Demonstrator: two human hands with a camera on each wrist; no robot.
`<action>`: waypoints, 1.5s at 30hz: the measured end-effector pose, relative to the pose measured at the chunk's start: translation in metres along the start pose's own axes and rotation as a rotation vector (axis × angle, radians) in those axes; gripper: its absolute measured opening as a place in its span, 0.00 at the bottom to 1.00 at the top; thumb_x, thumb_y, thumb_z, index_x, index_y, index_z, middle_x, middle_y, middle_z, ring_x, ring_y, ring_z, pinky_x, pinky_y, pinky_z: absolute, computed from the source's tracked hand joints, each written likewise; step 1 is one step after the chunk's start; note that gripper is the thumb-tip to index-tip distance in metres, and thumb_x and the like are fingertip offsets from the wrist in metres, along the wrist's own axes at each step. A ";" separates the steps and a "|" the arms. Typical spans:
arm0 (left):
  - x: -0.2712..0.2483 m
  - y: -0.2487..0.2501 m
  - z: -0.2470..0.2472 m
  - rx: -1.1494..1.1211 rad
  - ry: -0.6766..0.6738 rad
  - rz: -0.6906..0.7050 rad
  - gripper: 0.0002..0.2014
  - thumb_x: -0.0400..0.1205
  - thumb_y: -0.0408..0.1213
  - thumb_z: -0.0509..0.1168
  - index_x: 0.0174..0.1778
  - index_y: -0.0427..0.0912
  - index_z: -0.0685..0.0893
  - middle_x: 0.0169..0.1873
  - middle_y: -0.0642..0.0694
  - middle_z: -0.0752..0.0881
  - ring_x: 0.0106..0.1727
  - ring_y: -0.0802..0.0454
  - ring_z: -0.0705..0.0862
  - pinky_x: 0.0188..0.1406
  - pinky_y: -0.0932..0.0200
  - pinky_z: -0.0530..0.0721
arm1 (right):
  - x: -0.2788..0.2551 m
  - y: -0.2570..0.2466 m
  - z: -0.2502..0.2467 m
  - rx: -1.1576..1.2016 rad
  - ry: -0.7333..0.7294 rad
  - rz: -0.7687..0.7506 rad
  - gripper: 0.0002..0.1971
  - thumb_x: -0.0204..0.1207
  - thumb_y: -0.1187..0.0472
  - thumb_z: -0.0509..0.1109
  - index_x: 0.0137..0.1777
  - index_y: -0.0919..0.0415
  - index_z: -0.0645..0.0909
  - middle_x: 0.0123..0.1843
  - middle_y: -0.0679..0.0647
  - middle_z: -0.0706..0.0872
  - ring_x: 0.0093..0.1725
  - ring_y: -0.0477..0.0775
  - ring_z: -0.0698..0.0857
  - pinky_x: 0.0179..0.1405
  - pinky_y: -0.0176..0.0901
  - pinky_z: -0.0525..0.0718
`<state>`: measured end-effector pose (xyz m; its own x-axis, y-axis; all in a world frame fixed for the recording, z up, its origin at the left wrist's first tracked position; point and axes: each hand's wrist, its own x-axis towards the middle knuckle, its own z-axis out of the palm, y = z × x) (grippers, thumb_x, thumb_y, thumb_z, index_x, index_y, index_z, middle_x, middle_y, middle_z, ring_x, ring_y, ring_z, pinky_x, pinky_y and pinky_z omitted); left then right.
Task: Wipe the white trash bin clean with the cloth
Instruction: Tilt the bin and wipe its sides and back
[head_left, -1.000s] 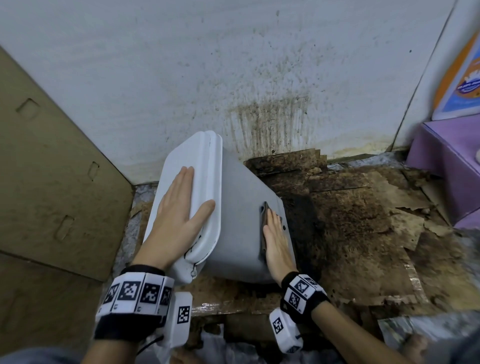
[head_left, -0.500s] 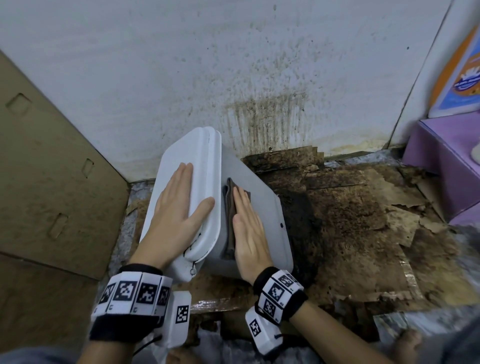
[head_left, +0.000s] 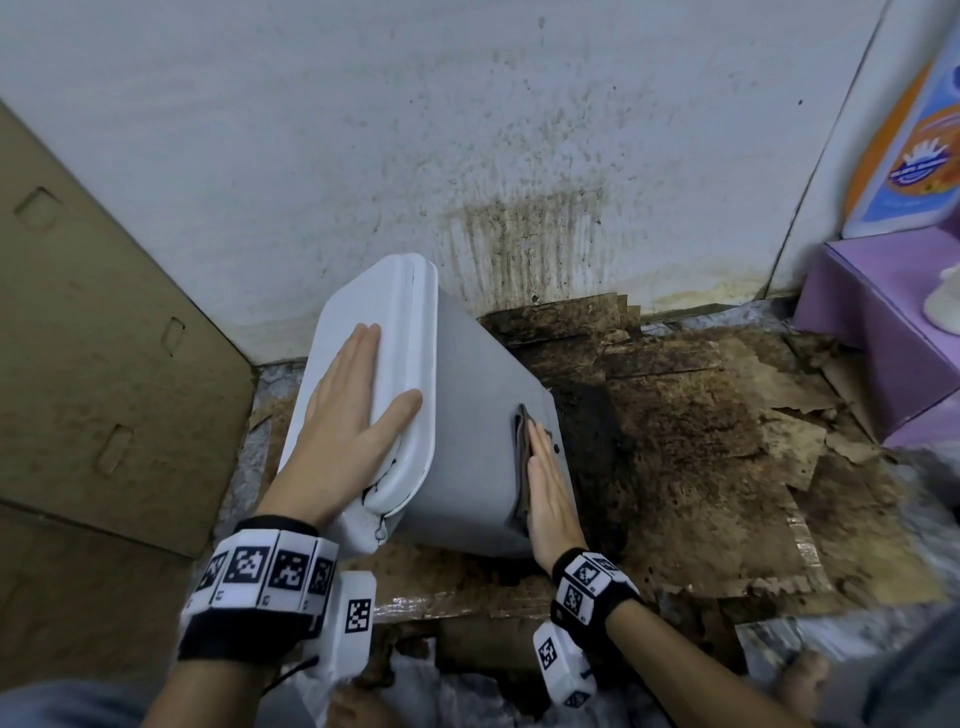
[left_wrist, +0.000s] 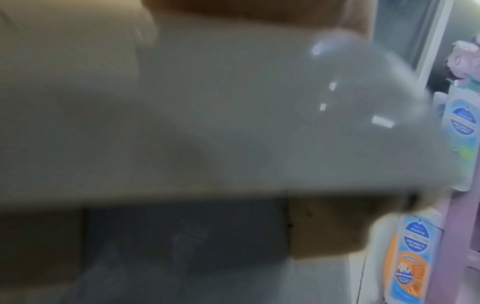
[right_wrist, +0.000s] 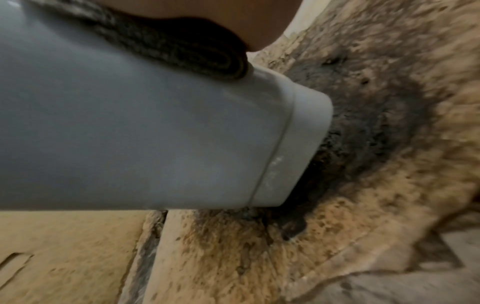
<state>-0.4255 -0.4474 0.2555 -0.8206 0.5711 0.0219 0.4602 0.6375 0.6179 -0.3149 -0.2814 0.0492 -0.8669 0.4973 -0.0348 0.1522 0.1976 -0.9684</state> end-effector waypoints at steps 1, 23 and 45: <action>-0.001 0.000 0.000 0.002 0.001 0.001 0.42 0.81 0.64 0.54 0.91 0.58 0.46 0.90 0.62 0.46 0.89 0.66 0.45 0.88 0.54 0.46 | -0.001 0.004 -0.003 0.000 -0.003 0.027 0.22 0.93 0.53 0.41 0.84 0.37 0.47 0.89 0.35 0.49 0.87 0.32 0.46 0.90 0.46 0.45; 0.003 -0.004 0.001 0.055 0.011 0.008 0.43 0.82 0.62 0.52 0.91 0.52 0.44 0.91 0.56 0.45 0.89 0.63 0.45 0.84 0.62 0.43 | -0.008 -0.130 0.030 -0.013 -0.103 -0.160 0.27 0.90 0.46 0.36 0.89 0.40 0.41 0.90 0.34 0.42 0.86 0.29 0.38 0.88 0.45 0.39; 0.002 -0.007 0.000 0.025 0.003 0.004 0.42 0.82 0.63 0.54 0.90 0.57 0.44 0.90 0.61 0.45 0.88 0.66 0.45 0.86 0.59 0.43 | -0.002 -0.010 0.007 -0.035 0.000 0.086 0.27 0.85 0.46 0.40 0.85 0.39 0.45 0.91 0.41 0.47 0.87 0.33 0.43 0.90 0.46 0.43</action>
<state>-0.4300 -0.4509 0.2517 -0.8198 0.5720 0.0272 0.4718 0.6479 0.5981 -0.3185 -0.2902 0.0574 -0.8497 0.5139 -0.1178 0.2428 0.1832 -0.9526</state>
